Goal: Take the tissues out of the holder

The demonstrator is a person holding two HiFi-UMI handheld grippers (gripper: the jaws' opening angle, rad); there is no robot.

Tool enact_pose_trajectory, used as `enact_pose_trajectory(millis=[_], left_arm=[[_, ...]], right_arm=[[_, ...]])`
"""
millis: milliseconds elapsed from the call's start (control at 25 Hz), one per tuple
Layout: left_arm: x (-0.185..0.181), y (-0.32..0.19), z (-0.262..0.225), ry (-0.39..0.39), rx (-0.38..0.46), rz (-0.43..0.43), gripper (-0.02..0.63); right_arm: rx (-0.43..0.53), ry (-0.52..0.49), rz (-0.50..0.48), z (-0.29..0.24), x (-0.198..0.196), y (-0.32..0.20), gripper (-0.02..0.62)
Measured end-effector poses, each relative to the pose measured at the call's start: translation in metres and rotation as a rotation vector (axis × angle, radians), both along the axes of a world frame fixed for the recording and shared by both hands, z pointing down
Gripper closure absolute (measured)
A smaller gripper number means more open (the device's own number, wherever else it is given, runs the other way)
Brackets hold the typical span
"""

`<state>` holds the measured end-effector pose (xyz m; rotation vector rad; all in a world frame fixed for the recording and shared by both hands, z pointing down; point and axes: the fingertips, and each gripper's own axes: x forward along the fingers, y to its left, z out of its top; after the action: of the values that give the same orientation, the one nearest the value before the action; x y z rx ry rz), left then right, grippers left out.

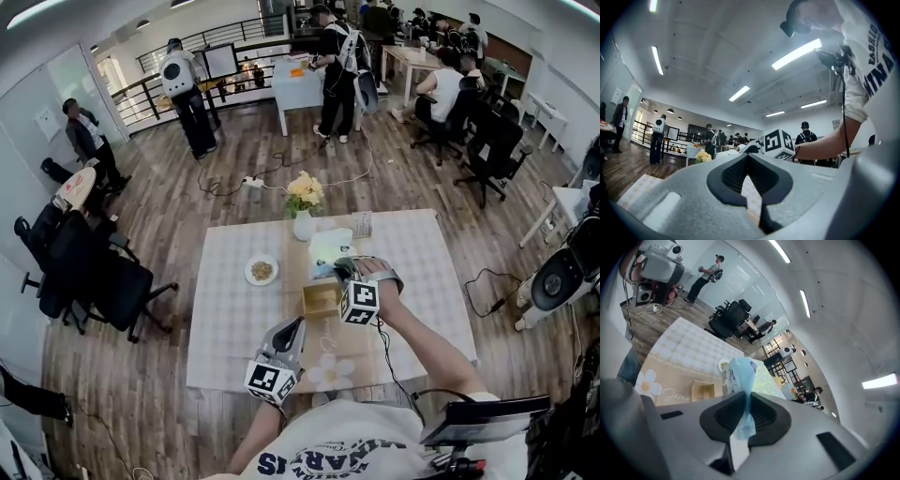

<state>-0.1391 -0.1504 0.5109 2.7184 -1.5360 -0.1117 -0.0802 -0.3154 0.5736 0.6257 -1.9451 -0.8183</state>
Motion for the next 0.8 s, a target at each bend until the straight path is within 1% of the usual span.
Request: enact_pose_trajectory(millis=[440,640,800], left_arm=[[-0.003,0.007,-0.005,-0.02,0.016,0.014,0.607],[-0.005,0.006,-0.007,-0.023,0.012,0.024,0.607],[-0.003,0.005,-0.004,-0.026,0.01,0.039,0.607]], right_arm=[[0.006,-0.006,0.008,0.001,-0.002,0.011,0.554],[0.016,0.013,0.017,0.002,-0.001,0.015,0.554],[0.025,0.045,0.042,0.013,0.013,0.011,0.554]])
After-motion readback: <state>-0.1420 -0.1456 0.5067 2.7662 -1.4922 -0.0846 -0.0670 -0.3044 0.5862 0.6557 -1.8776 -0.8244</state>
